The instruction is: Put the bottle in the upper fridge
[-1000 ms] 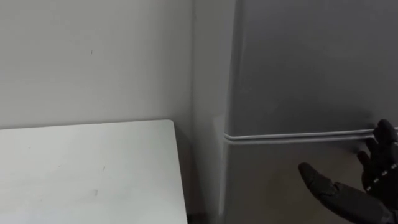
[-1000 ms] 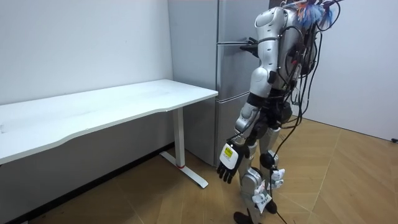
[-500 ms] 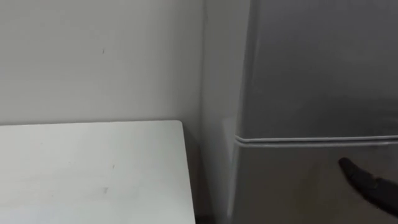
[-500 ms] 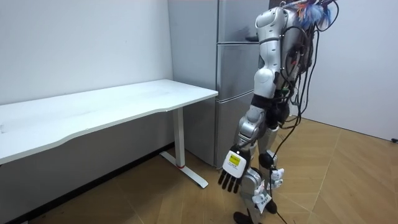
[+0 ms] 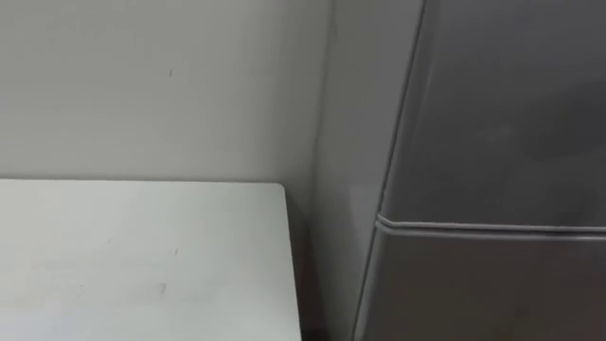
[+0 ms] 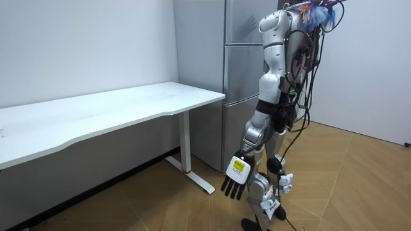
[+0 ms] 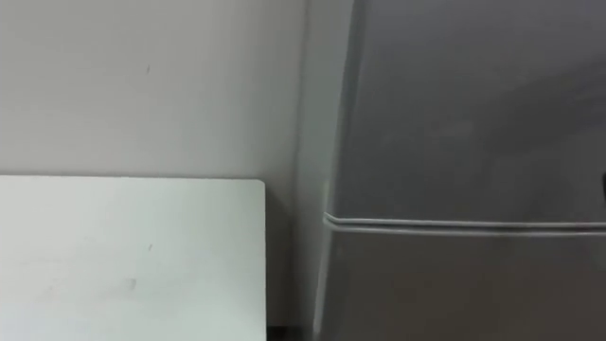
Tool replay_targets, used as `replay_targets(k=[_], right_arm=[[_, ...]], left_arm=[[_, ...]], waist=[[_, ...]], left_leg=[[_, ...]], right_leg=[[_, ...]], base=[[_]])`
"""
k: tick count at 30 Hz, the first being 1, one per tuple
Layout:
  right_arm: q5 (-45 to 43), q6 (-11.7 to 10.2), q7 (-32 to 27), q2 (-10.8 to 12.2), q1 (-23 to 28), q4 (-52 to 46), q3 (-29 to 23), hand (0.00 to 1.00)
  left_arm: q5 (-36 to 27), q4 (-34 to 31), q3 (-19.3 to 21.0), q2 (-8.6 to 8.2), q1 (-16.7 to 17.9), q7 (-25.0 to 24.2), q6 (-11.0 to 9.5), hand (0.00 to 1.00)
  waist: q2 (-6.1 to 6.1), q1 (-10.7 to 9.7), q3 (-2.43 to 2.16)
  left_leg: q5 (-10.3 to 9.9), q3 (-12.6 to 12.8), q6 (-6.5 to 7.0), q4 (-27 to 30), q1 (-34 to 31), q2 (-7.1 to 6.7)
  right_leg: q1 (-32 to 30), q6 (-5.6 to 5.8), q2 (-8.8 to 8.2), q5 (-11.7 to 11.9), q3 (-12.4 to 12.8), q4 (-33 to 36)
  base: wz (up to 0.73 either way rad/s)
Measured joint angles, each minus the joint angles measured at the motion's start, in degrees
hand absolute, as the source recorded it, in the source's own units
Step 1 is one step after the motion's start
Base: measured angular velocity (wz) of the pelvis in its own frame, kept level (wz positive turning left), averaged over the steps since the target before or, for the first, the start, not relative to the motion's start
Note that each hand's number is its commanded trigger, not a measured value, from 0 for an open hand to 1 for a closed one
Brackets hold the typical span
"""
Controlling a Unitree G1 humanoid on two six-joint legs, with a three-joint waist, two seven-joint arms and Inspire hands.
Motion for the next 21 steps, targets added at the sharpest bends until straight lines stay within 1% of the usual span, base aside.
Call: replay_targets(k=[2, 3, 4, 7, 8, 9, 12, 14, 15, 16, 17, 18, 19, 21], right_arm=[[0.15, 0.0, -0.37, 0.0, 0.05, 0.55, -1.11, 0.0], [0.63, 0.0, -0.68, 0.0, 0.03, 1.56, -2.39, 0.0], [1.63, 0.0, -1.26, 0.0, 0.04, 2.61, -3.64, 0.0], [3.57, 0.0, -2.81, 0.04, 0.05, 4.59, -5.5, 0.0], [4.79, 0.0, -3.27, 0.07, 0.09, 5.51, -5.94, 0.0], [5.49, 0.08, -3.33, 0.1, 0.32, 6.73, -6.61, 0.0], [7.08, 0.34, -4.02, 0.3, 1.01, 9.12, -7.32, 0.0], [7.1, 0.42, -4.26, 0.83, 1.64, 9.63, -7.32, 0.0], [7.13, 0.25, -4.54, 1.14, 2.63, 10.69, -7.31, 0.0], [7.22, 0.26, -4.91, 1.63, 3.75, 12.16, -7.27, 0.0], [7.33, 0.27, -5.09, 2.14, 4.16, 12.93, -7.26, 0.0], [7.94, 0.35, -5.68, 3.35, 4.88, 14.03, -7.16, 0.0], [8.84, 0.34, -6.41, 3.96, 5.51, 15.39, -6.92, 0.0], [11.57, 0.36, -7.22, 4.02, 5.71, 18.49, -6.84, 0.0]], left_arm=[[0.0, -0.06, 0.46, 0.0, -0.02, 0.0, 0.02, 0.0], [0.0, -0.07, 0.62, 0.02, -0.04, 0.23, 0.02, 0.0], [0.0, -0.17, 0.8, 0.01, -0.04, 0.27, 0.04, 0.0], [-0.01, -0.47, 0.93, -0.05, 0.11, 0.37, 0.2, 0.0], [0.02, -1.04, 1.03, -0.23, 0.26, 0.49, 0.49, 0.0], [0.04, -1.62, 1.04, -0.36, 0.28, 0.71, 0.79, 0.0], [0.09, -2.33, 1.32, -0.4, 0.29, 1.22, 1.48, 0.0], [0.35, -2.42, 1.49, -0.43, 0.28, 1.46, 1.9, 0.0], [1.11, -2.72, 1.55, -0.41, 0.28, 1.66, 2.12, 0.0], [1.27, -3.21, 1.48, -0.44, 0.2, 2.09, 2.29, 0.0], [1.25, -3.45, 1.48, -0.44, 0.2, 2.21, 2.3, 0.0], [1.19, -3.61, 1.47, -0.47, 0.22, 2.37, 2.34, 0.0], [0.97, -3.71, 1.39, -0.49, 0.23, 2.4, 2.52, 0.0], [0.41, -4.25, 1.43, -0.46, 0.22, 2.61, 2.6, 0.0]], waist=[[0.24, -0.32, -0.07], [0.02, -0.7, -0.02], [0.06, -0.73, -0.09], [0.02, -0.74, -0.13], [-0.02, -0.9, -0.15], [0.07, -1.3, -0.27], [0.25, -1.73, -0.39], [0.59, -1.81, -0.54], [0.75, -1.79, -0.68], [0.77, -1.77, -0.7], [0.77, -1.73, -0.7], [0.51, -1.6, -0.52], [0.78, -1.46, -0.51], [0.96, -1.48, -0.46]], left_leg=[[0.0, 0.13, 0.0, 0.0, -0.01, 0.03], [0.0, -0.01, 0.0, -0.04, -0.02, 0.01], [0.0, -0.2, 0.0, -0.06, -0.02, -0.03], [0.0, -0.21, 0.0, -0.09, -0.07, -0.05], [0.0, -0.16, 0.0, -0.08, -0.13, -0.06], [0.0, -0.14, 0.0, -0.01, -0.21, -0.06], [0.0, -0.17, 0.0, 0.07, -0.33, -0.05], [0.0, -0.17, 0.0, 0.09, -0.34, -0.05], [0.0, -0.17, 0.0, 0.09, -0.37, -0.05], [0.0, -0.18, 0.0, 0.08, -0.38, -0.06], [0.0, -0.19, 0.0, 0.06, -0.4, -0.05], [0.0, -0.15, 0.0, -0.05, -0.4, -0.05], [0.0, -0.1, 0.0, -0.07, -0.4, -0.05], [-0.01, -0.12, 0.01, -0.11, -0.41, -0.12]], right_leg=[[-0.1, 0.0, 0.05, 0.0, 0.12, -0.03], [-0.07, 0.0, 0.04, 0.0, 0.09, -0.13], [-0.03, 0.0, 0.03, 0.0, 0.12, -0.23], [0.07, 0.01, 0.04, 0.0, 0.1, -0.66], [0.05, 0.01, 0.04, 0.0, 0.11, -0.71], [0.04, 0.01, 0.02, 0.0, 0.04, -0.72], [0.08, 0.01, 0.04, 0.0, -0.07, -0.76], [0.07, 0.01, 0.03, 0.0, -0.09, -0.76], [0.09, 0.01, 0.02, 0.0, -0.18, -0.78], [0.08, 0.01, 0.02, 0.0, -0.15, -0.79], [0.08, 0.01, 0.02, 0.0, -0.17, -0.79], [0.05, 0.02, 0.03, -0.01, -0.18, -0.8], [0.03, 0.03, 0.01, -0.02, -0.09, -0.8], [-0.02, 0.12, -0.04, -0.08, -0.02, -0.84]], base=[[-0.02], [0.0], [0.0], [0.0], [0.0], [0.04], [0.02], [0.0], [0.0], [0.0], [0.0], [0.0], [0.0], [0.0]])
